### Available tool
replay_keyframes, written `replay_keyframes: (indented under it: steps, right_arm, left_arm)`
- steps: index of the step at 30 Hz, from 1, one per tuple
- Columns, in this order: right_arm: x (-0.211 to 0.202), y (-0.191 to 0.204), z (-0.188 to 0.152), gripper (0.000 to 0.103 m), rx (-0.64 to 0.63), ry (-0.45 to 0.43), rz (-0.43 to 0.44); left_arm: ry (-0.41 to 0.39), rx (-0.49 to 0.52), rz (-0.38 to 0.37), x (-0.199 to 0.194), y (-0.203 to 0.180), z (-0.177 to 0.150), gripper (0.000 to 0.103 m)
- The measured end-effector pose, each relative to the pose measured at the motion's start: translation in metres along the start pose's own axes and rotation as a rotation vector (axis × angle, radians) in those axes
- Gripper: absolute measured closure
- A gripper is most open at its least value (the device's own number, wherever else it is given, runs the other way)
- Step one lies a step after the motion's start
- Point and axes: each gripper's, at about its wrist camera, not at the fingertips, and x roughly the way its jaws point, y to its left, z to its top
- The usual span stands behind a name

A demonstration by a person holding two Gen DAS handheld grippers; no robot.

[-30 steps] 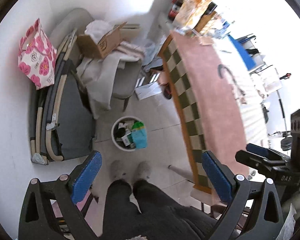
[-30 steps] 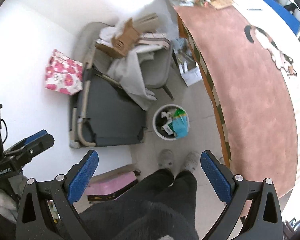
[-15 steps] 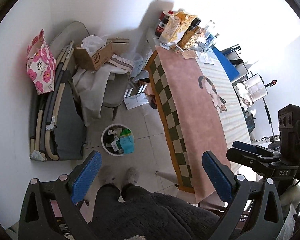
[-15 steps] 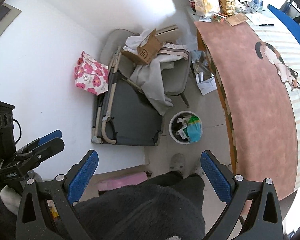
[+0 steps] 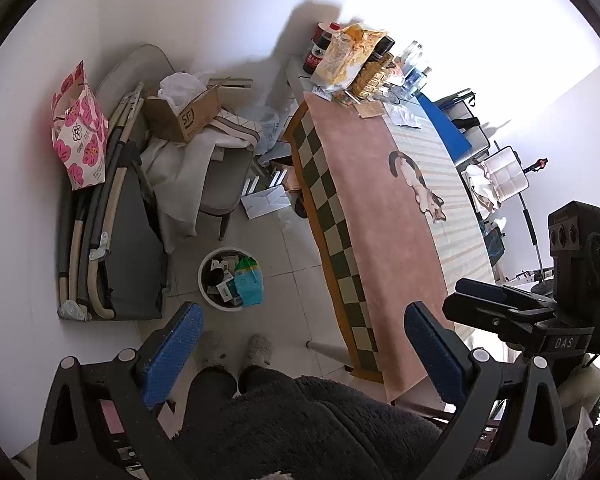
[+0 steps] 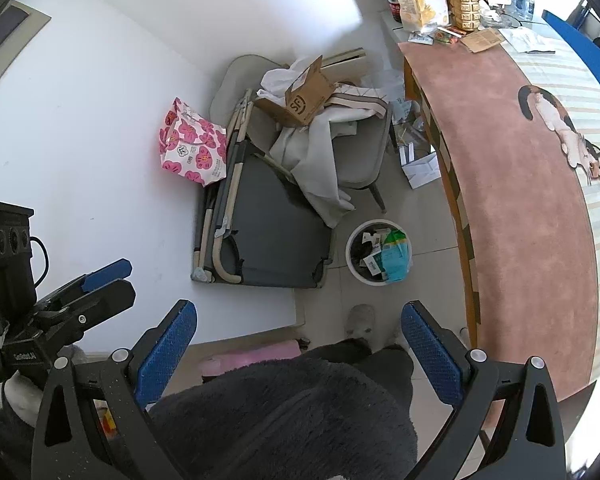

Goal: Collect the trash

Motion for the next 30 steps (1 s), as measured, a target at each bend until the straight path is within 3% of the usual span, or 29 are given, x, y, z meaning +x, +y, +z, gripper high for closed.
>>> replay_keyframes:
  steps: [30]
  right_arm:
    - [-0.006,0.005,-0.003,0.000,0.008,0.011,0.033]
  left_arm:
    - [0.009,0.021,-0.019,-0.002,-0.011,0.008,0.000]
